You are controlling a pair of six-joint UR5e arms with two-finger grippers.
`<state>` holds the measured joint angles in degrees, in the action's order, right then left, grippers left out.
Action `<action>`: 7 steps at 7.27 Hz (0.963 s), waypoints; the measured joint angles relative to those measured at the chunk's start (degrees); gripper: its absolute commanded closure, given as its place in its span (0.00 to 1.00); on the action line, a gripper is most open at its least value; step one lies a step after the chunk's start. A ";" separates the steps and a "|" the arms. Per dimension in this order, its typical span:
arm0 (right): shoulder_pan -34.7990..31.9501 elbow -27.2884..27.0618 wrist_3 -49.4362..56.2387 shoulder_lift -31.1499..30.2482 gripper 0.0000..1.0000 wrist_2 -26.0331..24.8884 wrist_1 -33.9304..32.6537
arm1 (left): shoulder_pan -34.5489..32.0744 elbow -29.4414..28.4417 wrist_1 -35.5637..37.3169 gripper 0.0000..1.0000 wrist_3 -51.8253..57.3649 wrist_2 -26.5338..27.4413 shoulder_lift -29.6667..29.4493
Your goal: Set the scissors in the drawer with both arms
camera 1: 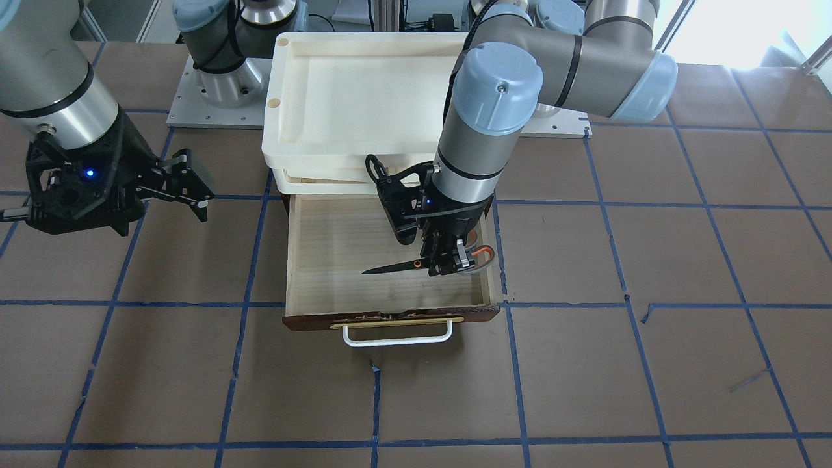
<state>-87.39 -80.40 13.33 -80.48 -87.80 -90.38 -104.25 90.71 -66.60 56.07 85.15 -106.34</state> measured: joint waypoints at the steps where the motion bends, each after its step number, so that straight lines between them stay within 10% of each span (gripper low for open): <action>1: 0.02 -0.72 -2.16 -0.62 0.00 -0.12 -0.20 | -0.78 -0.05 0.32 0.81 0.94 -0.23 -1.10; 7: -0.32 -1.90 -10.75 -1.92 0.00 -1.28 0.54 | -1.45 0.97 -0.32 0.54 2.24 -4.33 -2.49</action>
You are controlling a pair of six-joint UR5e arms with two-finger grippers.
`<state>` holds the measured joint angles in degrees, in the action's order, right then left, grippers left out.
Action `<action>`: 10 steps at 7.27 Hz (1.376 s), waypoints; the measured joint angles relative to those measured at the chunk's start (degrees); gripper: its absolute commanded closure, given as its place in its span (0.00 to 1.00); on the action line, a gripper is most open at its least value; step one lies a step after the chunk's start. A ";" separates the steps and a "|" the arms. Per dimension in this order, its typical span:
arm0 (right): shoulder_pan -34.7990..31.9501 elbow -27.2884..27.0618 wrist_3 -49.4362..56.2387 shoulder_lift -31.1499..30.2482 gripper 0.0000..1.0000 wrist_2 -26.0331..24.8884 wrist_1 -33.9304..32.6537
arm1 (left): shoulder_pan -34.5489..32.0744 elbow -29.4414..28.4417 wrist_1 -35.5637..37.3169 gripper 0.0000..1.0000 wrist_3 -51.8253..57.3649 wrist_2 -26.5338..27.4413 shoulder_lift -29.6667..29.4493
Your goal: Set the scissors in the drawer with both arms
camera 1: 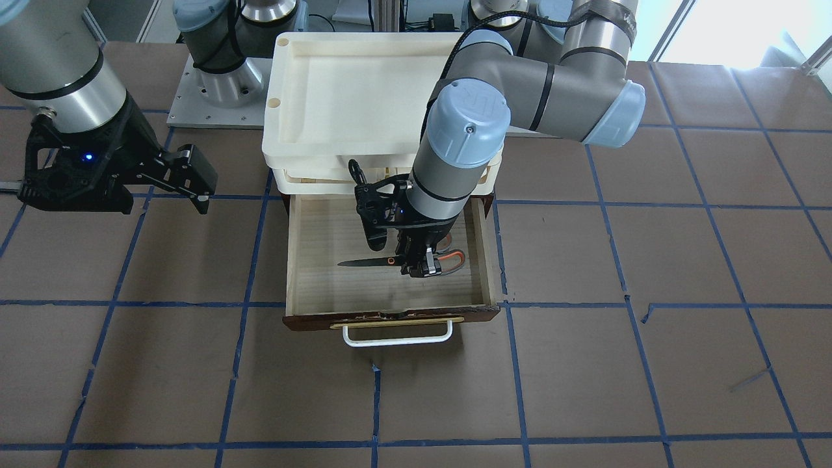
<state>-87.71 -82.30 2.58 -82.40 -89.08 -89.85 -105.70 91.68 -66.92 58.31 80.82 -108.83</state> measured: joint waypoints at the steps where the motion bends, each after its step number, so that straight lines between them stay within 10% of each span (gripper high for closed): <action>1: 0.00 -0.06 -0.01 -0.03 0.00 -0.08 0.02 | -0.07 0.15 -0.06 0.34 -0.04 -0.08 -0.14; 3: -0.01 -0.37 0.04 0.00 0.00 -0.07 -0.17 | -0.17 -0.04 0.03 0.08 -0.18 -0.13 -0.30; 10: 0.00 -0.75 0.14 0.07 0.00 -0.11 -0.36 | 8.55 -4.93 -11.33 0.00 -7.76 0.47 7.66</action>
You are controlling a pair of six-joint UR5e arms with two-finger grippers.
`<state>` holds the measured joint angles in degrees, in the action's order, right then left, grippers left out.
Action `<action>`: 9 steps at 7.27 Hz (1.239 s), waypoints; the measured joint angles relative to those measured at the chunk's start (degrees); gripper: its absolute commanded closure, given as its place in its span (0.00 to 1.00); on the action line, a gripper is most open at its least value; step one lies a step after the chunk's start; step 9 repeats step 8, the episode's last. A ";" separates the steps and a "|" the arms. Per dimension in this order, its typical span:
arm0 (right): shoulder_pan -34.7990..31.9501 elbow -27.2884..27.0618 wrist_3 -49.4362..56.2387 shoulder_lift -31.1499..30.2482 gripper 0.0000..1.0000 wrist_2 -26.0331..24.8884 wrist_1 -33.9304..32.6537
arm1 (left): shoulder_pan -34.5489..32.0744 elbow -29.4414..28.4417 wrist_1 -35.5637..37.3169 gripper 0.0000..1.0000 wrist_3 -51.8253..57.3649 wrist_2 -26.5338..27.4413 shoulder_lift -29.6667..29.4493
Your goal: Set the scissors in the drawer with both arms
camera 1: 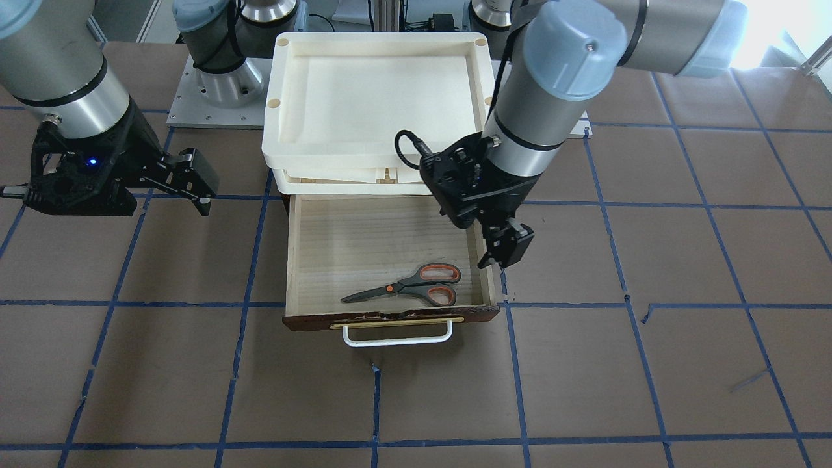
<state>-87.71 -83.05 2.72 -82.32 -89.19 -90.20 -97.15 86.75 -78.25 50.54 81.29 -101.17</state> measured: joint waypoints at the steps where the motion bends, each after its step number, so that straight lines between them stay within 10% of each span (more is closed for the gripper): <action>1: 0.00 0.00 0.02 -0.02 0.00 0.04 -0.02 | 3.45 0.17 -2.49 0.00 -1.64 0.30 2.02; 9: 0.00 0.00 0.01 -0.18 0.00 0.36 -0.30 | 11.70 1.04 -13.44 0.00 -41.05 8.74 13.05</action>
